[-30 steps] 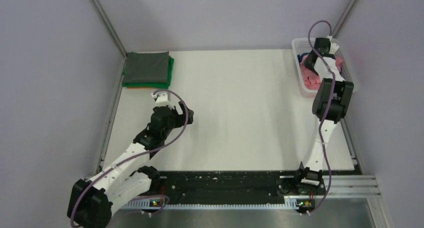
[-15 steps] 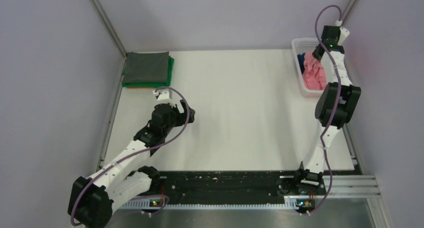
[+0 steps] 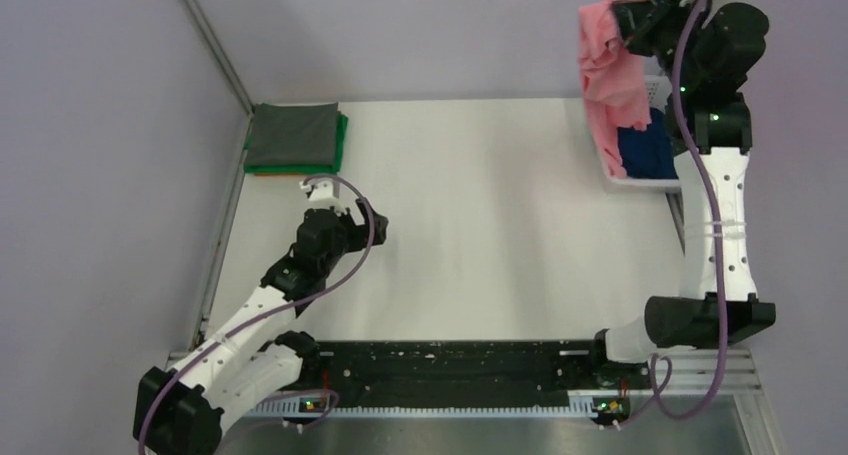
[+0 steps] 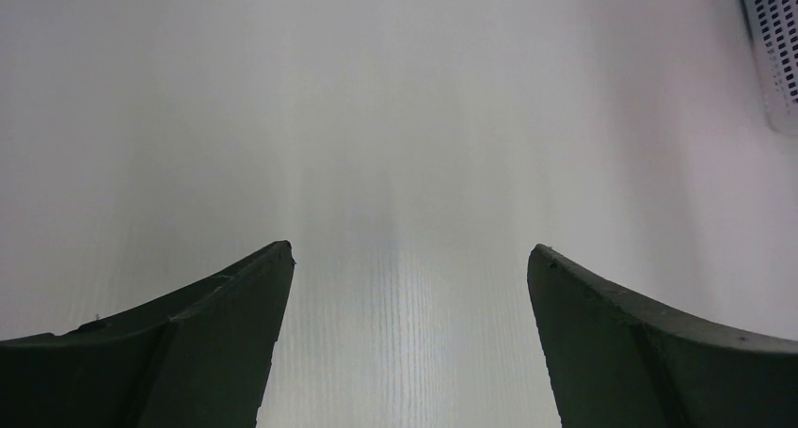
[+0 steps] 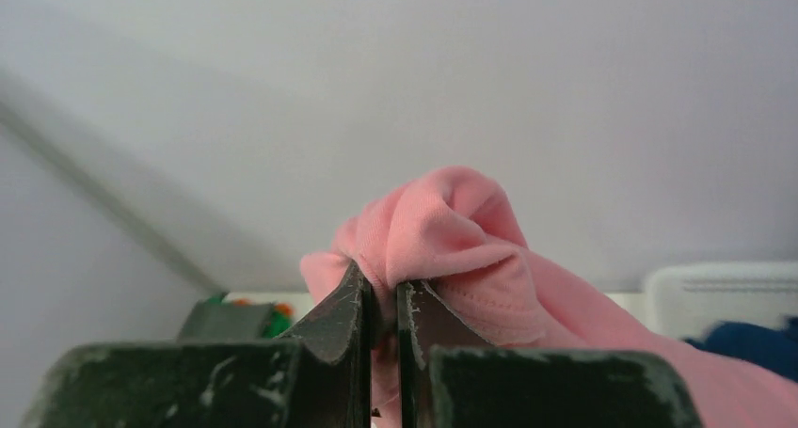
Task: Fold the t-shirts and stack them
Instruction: Move the tshirt to the center of the board
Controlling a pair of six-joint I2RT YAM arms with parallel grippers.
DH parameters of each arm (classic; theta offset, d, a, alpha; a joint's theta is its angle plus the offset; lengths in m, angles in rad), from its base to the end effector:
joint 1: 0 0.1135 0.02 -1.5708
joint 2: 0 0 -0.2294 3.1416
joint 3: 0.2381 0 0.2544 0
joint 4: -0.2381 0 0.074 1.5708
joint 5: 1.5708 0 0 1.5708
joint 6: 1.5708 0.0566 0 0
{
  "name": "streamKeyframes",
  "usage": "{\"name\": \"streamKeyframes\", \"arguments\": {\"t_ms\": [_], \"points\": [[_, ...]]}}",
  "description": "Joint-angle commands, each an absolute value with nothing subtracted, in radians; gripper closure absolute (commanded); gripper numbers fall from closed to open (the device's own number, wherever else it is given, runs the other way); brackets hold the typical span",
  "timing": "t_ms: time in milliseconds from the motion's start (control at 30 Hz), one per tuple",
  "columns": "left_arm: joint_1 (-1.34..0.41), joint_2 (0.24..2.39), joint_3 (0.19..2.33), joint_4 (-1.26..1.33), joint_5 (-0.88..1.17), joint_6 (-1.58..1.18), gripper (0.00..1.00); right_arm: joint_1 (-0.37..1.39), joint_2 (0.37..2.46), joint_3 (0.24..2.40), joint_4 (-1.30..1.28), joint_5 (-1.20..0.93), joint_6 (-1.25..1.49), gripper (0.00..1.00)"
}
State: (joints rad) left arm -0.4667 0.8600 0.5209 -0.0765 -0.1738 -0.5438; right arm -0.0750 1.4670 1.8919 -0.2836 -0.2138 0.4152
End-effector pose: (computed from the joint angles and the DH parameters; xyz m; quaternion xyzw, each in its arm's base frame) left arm 0.2206 -0.1002 0.2093 -0.0795 0.8322 -0.1997 0.5112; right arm 0.3247 -0.0124 0.5165 0.0800 0.6518 0.1960 0.7283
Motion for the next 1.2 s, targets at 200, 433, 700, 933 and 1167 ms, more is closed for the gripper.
{"name": "streamKeyframes", "arguments": {"t_ms": [200, 433, 700, 933, 1167], "points": [[-0.469, 0.787, 0.523, -0.061, -0.247, -0.555, 0.01, 0.365, 1.479, 1.974, -0.197, -0.494, 0.451, 1.00], [-0.468, 0.754, 0.526, -0.097, -0.318, -0.576, 0.01, 0.508, 1.536, 2.007, -0.210, -0.510, 0.454, 1.00], [-0.469, 0.691, 0.514, -0.146, -0.461, -0.625, 0.01, 0.472, 1.315, 1.453, -0.197, -0.053, 0.372, 1.00], [-0.468, 0.734, 0.533, -0.153, -0.459, -0.621, 0.01, 0.241, 1.150, 0.843, -0.202, 0.092, 0.489, 0.33], [-0.468, 0.857, 0.626, -0.311, -0.360, -0.715, 0.01, 0.208, 1.014, 0.743, -0.304, 0.177, 0.466, 0.01]]}}
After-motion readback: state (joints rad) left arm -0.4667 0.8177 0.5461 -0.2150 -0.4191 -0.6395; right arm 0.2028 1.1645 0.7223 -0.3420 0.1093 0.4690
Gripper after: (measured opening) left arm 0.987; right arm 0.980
